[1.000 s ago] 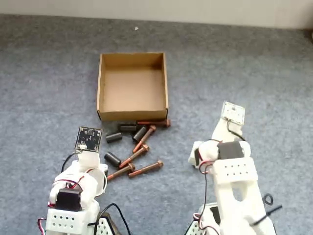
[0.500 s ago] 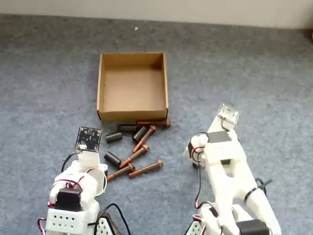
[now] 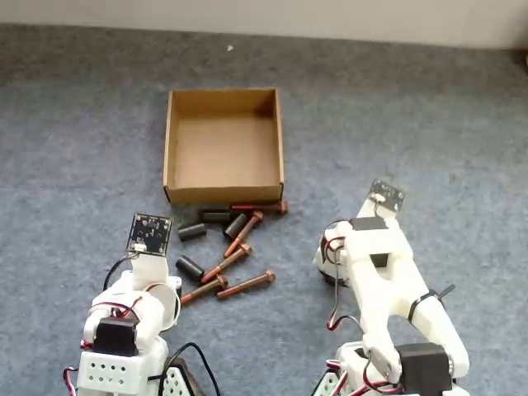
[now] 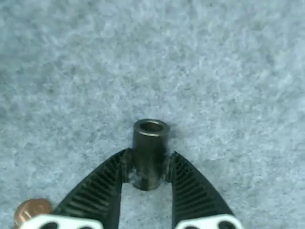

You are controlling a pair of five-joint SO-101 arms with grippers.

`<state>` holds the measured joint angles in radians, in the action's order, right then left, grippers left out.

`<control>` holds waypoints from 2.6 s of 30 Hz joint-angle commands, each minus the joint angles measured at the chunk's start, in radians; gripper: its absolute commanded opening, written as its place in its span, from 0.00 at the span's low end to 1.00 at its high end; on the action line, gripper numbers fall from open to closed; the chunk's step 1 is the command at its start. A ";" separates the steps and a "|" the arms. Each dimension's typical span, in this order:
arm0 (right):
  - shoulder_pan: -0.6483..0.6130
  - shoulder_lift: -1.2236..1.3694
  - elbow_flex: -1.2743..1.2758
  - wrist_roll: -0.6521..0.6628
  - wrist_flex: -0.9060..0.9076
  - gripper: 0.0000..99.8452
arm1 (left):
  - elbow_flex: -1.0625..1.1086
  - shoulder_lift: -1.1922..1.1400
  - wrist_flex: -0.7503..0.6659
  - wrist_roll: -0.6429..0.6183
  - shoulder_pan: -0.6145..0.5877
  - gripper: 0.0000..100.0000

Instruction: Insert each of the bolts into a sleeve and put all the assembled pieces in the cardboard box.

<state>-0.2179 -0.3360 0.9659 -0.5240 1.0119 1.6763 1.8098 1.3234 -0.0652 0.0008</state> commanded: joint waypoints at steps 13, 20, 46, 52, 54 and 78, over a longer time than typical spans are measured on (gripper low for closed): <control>0.008 -0.690 0.042 0.245 0.186 0.00 | 0.019 0.002 0.003 0.003 -0.007 0.02; 0.013 -0.763 0.065 0.311 0.191 0.00 | 0.019 0.002 0.003 0.005 -0.007 0.02; 0.013 -0.768 0.064 0.313 0.188 0.00 | -0.604 -0.067 0.011 0.509 0.016 0.02; 0.008 -0.768 0.056 0.313 0.188 0.00 | -0.820 -0.547 0.012 0.511 0.082 0.02; 0.013 -0.768 0.056 0.313 0.188 0.00 | -0.880 -0.710 0.012 0.511 0.111 0.02; 0.386 -0.768 0.148 0.315 0.065 0.00 | -1.017 -1.598 -0.207 0.393 0.631 0.15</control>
<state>0.1320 -1.0848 1.1285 -0.2171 1.1116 0.7004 0.2800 1.1899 0.3675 0.5976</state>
